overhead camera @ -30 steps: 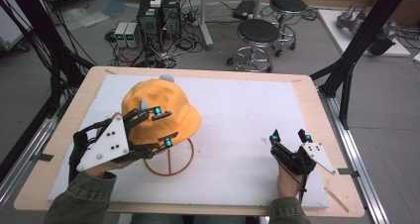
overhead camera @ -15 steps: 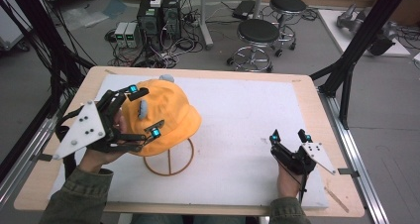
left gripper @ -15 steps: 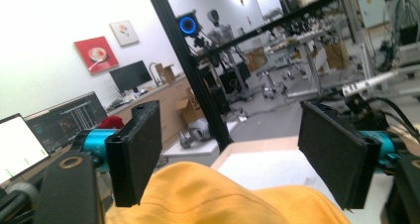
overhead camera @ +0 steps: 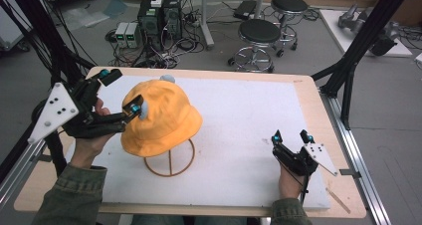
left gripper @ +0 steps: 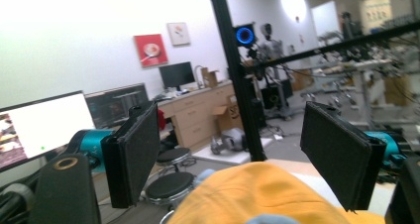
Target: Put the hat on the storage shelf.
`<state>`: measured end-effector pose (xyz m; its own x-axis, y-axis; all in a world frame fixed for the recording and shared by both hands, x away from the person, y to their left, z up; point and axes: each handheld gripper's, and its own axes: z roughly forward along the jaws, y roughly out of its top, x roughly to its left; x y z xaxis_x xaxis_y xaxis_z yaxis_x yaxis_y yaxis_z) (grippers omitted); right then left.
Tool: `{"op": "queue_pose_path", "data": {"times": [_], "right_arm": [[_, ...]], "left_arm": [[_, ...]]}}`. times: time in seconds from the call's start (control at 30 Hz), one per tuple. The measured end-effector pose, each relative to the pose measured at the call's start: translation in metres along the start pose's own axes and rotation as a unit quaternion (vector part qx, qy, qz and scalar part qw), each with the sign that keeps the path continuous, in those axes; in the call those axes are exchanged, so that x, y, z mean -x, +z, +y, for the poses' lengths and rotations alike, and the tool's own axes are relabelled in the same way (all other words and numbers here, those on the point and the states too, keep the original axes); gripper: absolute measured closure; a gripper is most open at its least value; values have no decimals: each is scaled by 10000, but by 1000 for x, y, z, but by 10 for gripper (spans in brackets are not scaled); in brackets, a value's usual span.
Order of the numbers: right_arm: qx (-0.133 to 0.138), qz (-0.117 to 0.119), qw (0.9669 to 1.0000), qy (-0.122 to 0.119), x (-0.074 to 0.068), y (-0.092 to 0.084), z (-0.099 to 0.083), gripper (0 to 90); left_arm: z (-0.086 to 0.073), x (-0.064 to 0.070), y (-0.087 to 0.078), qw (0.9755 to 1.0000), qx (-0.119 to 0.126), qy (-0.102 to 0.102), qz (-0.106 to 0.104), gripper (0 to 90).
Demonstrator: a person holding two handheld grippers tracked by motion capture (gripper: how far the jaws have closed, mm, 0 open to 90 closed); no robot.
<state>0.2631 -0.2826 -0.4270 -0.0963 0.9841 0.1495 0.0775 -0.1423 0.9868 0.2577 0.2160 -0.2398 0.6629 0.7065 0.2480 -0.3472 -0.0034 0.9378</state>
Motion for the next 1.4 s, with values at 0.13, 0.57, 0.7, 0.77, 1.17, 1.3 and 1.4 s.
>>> {"op": "queue_pose_path", "data": {"times": [0.13,0.57,0.7,0.77,1.17,1.3,1.4], "right_arm": [[11,-6,10000,-22,0,0,0,109],[140,-181,9997,-77,0,-5,1,109],[157,-202,9997,-51,1,-6,2,109],[154,-200,9997,-35,1,-6,2,109],[135,-178,9997,-12,1,-5,2,109],[141,-170,9998,9,1,-5,2,109],[112,-164,9998,20,1,-5,2,109]], "left_arm": [[-1,-12,-9,9992,56,-143,371,238],[-7,-28,-39,9902,130,-245,1366,242],[-11,-31,-50,9859,73,-288,1649,249],[-13,-33,-56,9837,10,-313,1771,249],[-38,-41,-74,9734,-99,-605,2209,249],[-45,-44,-75,9717,-165,-681,2257,249],[-50,-44,-76,9709,-235,-707,2277,249]]}}
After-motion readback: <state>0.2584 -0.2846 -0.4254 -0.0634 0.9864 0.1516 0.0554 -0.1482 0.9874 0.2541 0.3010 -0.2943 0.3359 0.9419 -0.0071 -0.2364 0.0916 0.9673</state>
